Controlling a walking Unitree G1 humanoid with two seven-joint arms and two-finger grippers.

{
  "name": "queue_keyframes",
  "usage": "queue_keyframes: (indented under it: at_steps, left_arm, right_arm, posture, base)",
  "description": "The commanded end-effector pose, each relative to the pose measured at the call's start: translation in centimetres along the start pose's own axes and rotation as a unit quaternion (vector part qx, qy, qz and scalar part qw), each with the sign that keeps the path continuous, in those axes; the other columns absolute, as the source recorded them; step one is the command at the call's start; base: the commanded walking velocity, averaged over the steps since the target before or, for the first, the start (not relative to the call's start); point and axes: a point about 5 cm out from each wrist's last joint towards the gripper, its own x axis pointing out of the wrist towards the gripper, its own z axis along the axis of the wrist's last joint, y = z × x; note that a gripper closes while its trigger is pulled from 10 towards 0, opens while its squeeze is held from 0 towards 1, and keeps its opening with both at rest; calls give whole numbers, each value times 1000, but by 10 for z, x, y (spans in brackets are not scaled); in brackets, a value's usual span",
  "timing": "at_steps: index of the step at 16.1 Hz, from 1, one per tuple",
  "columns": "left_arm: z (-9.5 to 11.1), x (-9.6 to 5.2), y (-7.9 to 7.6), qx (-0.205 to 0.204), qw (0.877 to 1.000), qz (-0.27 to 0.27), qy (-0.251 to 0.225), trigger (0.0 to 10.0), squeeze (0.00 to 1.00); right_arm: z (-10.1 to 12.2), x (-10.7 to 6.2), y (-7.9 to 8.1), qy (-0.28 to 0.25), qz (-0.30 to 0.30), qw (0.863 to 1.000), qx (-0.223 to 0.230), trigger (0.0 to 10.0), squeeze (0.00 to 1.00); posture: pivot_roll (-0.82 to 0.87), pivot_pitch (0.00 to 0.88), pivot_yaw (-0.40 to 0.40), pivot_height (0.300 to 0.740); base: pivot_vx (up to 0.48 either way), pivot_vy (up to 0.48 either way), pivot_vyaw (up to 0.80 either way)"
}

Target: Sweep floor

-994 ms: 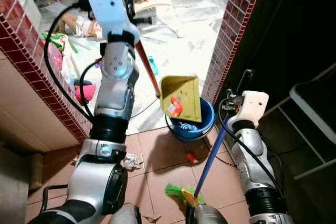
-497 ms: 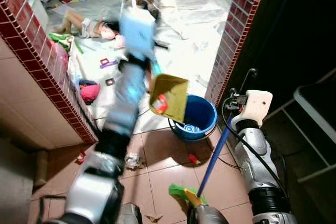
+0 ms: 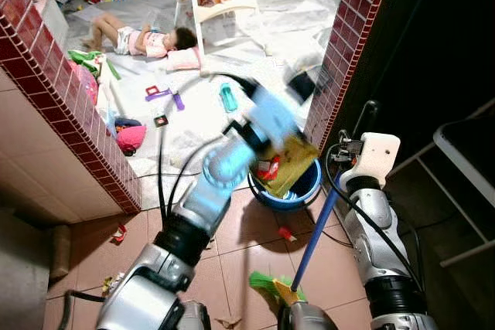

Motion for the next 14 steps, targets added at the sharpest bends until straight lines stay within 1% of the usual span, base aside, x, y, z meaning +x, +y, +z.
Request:
queue_keyframes:
  at_steps: [1, 2, 3, 4, 5, 8, 9, 10, 11, 12, 13, 14]
  left_arm:
    - [1, -1, -5, 25, 999, -39, -4, 10000, 0]
    - [3, -2, -9, 50, 996, -68, -14, 10000, 0]
    - [3, -2, -11, 60, 995, -81, -18, 10000, 0]
    - [4, -2, -13, 81, 991, -102, -26, 10000, 0]
    - [7, -1, -12, 119, 985, -122, -39, 10000, 0]
    - [11, 0, -5, 145, 979, -129, -54, 10000, 0]
    - [13, 3, 5, 136, 985, -93, -52, 10000, 0]
    - [15, 6, 18, 117, 991, -40, -45, 10000, 0]
    - [20, 10, 39, 97, 994, 26, -42, 10000, 0]
    - [24, 12, 49, 87, 994, 53, -45, 10000, 0]
    - [32, 16, 69, 47, 991, 117, -51, 10000, 0]
    - [37, 18, 83, 25, 985, 160, -59, 10000, 0]
  right_arm:
    - [6, 1, 1, -16, 1, 1000, -8, 10000, 0]
    - [6, 1, 1, -17, 1, 1000, -8, 10000, 0]
    - [6, 1, 2, -17, 2, 1000, -9, 10000, 0]
    - [6, 1, 2, -17, 3, 1000, -10, 10000, 0]
    - [6, 2, 2, -18, 4, 1000, -11, 10000, 0]
    - [7, 3, 3, -20, 4, 1000, -14, 10000, 0]
    - [7, 4, 3, -21, 4, 1000, -15, 10000, 0]
    - [7, 4, 3, -21, 4, 1000, -15, 10000, 0]
    - [6, 3, 3, -20, 4, 1000, -15, 10000, 0]
    - [6, 4, 3, -19, 5, 1000, -15, 10000, 0]
    - [6, 4, 3, -19, 6, 1000, -16, 10000, 0]
    - [6, 6, 4, -19, 7, 1000, -16, 10000, 0]
  posture:
    - [-141, 67, 47, 740]
    - [-141, 67, 47, 740]
    - [-140, 65, 45, 740]
    - [-139, 66, 43, 740]
    - [-139, 66, 43, 740]
    - [-138, 67, 40, 740]
    - [-136, 67, 40, 740]
    - [-136, 67, 40, 740]
    - [-135, 66, 36, 740]
    - [-134, 63, 33, 740]
    - [-132, 60, 29, 740]
    - [-127, 55, 24, 740]
  base:
    - [0, 0, 0]
    - [0, 0, 0]
    - [0, 0, 0]
    - [0, 0, 0]
    - [0, 0, 0]
    - [0, 0, 0]
    - [0, 0, 0]
    - [0, 0, 0]
    - [0, 0, 0]
    - [0, 0, 0]
    - [0, 0, 0]
    - [0, 0, 0]
